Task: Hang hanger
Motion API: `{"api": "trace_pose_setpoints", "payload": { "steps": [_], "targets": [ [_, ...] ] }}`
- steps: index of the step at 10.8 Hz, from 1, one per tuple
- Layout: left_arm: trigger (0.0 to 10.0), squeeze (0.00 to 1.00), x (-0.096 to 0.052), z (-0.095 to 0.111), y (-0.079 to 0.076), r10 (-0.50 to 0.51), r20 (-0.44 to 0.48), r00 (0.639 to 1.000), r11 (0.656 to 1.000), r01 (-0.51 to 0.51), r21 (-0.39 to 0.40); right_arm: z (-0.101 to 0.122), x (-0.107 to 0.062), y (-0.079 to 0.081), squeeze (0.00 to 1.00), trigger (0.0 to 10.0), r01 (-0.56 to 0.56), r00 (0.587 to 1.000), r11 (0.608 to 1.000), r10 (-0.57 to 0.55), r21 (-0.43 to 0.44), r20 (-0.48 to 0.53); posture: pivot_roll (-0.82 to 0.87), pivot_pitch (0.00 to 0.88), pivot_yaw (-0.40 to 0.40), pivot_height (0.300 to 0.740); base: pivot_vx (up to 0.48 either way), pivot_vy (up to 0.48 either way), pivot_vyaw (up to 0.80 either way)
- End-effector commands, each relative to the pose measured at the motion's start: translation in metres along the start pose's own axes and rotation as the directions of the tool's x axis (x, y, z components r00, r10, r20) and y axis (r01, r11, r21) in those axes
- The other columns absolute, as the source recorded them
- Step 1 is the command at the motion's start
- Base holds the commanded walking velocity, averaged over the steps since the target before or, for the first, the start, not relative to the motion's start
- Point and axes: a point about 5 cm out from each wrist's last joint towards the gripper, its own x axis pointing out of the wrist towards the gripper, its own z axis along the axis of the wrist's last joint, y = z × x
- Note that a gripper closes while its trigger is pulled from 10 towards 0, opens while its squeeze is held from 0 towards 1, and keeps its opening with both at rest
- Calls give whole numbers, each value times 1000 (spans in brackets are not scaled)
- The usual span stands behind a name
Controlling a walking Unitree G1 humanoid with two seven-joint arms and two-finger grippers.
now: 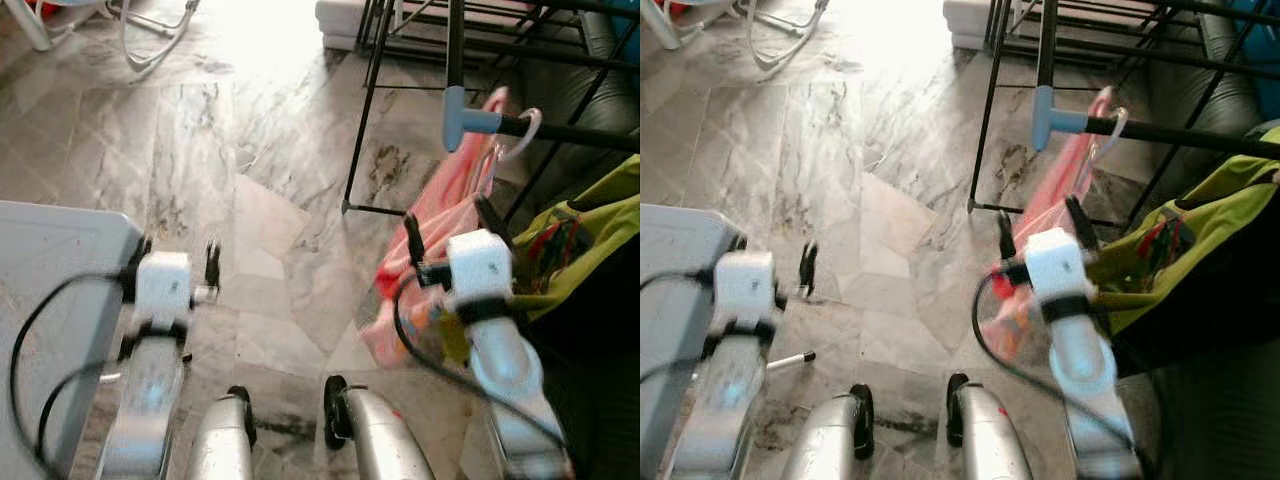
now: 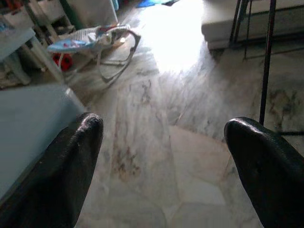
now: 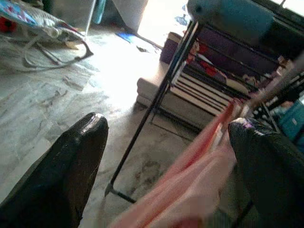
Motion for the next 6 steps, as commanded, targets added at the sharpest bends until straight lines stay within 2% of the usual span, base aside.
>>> {"api": "trace_pose_setpoints", "payload": {
  "steps": [1, 2, 3, 4, 5, 6],
  "targets": [
    [10000, 0, -6, -1, -2, -33, -7, 999, 999, 33, 17, 1, -7, -5, 0, 10000, 21, 1000, 1000, -22, 0, -14, -7, 348, -37, 740, 0, 0, 0],
    [10000, 0, -18, -11, -1, -60, -40, 997, 998, 61, 25, -4, -22, -2, 0, 10000, 21, 999, 1000, -21, 9, -43, -12, 339, -25, 740, 0, 0, 0],
    [10000, 0, -22, -22, -1, -82, -74, 994, 996, 85, 34, -13, -34, 5, 0, 10000, 4, 996, 1000, -3, 7, -89, -21, 335, -29, 740, 0, 0, 0],
    [10000, 0, -20, -31, -3, -75, -109, 991, 995, 81, 51, -25, -38, 7, 0, 10000, 23, 989, 1000, -21, 10, -146, -5, 367, -17, 740, 0, 0, 0],
    [10000, 0, -15, -26, -5, -86, -107, 991, 994, 93, 61, -27, -35, 2, 0, 10000, 43, 987, 999, -44, -9, -152, 12, 364, -5, 740, 0, 0, 0],
    [10000, 0, -3, -6, -3, -67, -70, 995, 997, 70, 42, -20, -18, -12, 0, 10000, 116, 986, 993, -116, -10, -117, 8, 335, 20, 740, 0, 0, 0]
  ]
}}
